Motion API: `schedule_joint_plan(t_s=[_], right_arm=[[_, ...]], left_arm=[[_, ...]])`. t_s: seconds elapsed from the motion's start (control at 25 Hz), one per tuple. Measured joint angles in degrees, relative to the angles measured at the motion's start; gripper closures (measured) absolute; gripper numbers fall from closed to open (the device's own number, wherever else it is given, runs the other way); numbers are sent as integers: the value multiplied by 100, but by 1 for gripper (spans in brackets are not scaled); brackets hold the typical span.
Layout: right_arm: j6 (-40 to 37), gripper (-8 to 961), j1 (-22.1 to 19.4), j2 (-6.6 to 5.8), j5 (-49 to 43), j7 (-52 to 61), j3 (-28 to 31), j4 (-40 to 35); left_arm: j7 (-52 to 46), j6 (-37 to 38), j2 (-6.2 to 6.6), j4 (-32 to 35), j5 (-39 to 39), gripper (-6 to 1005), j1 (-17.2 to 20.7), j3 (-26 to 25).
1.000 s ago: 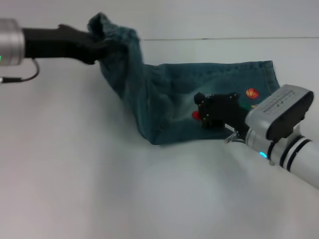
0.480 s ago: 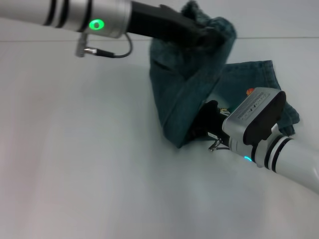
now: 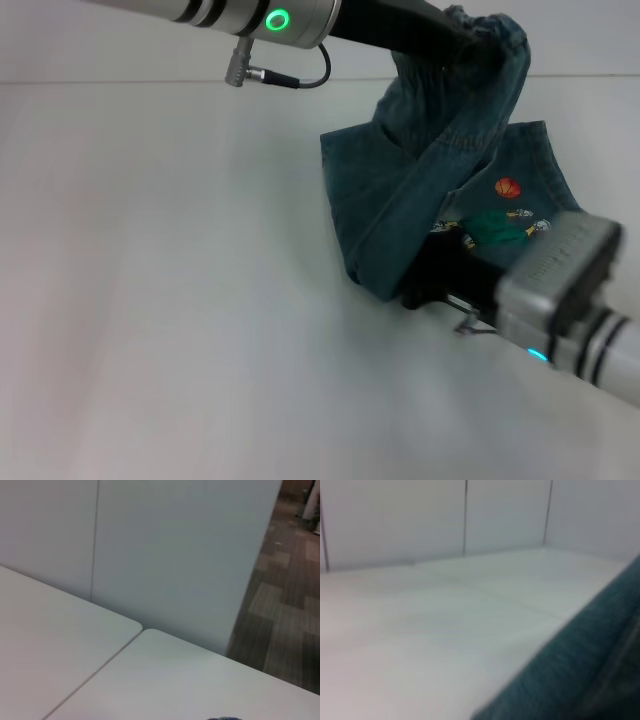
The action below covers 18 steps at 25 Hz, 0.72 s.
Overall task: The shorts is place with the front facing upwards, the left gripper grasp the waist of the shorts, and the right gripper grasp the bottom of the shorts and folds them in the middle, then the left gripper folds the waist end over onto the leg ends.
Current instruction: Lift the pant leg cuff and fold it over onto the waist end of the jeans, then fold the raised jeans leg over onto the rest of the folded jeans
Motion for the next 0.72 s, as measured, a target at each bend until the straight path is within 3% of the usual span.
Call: schedule_joint_plan(t_s=[0.44, 0.6, 0.72], right_arm=[[-2170, 945, -2198, -61, -20, 832, 33, -1694], [-2703, 942, -2706, -71, 9, 1241, 113, -2204], [-2871, 940, -2863, -73, 13, 1408, 204, -2397]], left_arm=[[78, -754, -16, -376, -4, 940, -148, 403], [147, -1088, -46, -463, -147, 938, -114, 856], [148, -1344, -56, -527, -399, 937, -21, 1267]])
